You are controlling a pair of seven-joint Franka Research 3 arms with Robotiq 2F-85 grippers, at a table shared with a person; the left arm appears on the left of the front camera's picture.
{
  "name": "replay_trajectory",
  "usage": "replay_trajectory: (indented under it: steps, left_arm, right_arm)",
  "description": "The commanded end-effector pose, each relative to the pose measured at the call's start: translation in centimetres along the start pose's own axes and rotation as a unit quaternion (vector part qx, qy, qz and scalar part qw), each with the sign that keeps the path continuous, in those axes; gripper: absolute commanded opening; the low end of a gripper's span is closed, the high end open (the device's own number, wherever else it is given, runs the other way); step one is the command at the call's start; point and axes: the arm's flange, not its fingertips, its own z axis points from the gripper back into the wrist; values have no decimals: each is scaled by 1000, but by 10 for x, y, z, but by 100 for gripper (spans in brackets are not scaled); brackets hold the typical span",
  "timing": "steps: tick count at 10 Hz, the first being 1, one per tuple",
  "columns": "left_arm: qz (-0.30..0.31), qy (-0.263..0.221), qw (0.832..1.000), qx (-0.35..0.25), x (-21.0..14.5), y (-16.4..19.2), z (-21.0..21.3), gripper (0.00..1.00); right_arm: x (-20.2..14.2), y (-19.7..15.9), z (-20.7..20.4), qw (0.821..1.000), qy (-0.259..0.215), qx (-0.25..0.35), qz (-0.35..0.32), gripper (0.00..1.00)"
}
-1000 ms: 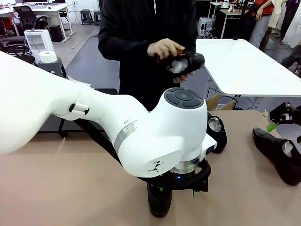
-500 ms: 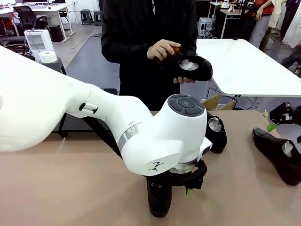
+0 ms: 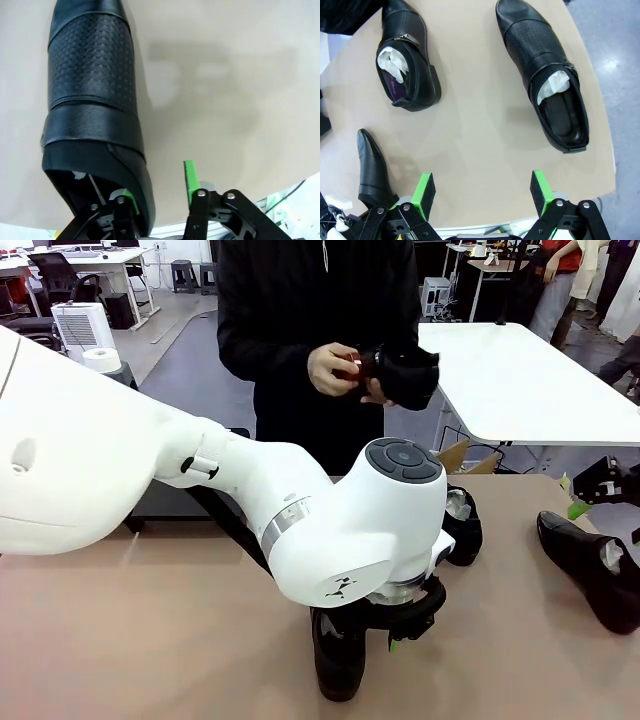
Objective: Organize the shoes by placing them on the stand.
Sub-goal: Place the Shoe from the middle of the table onto the Shoes Stand.
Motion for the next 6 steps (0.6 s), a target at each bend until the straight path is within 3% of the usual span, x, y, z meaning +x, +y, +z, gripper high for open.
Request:
replay_trajectory:
  steps: [1,4,6]
  left_arm:
    - [13,-5,1000,19,2,-4,-1,25]
    - [22,-3,999,29,3,3,0,0]
    - [22,4,1000,19,3,6,2,0]
  right_arm:
    - [0,0,-1,1000,1,2,2,100]
    - [0,0,-1,1000,1,2,2,100]
    - [0,0,-1,1000,1,2,2,100]
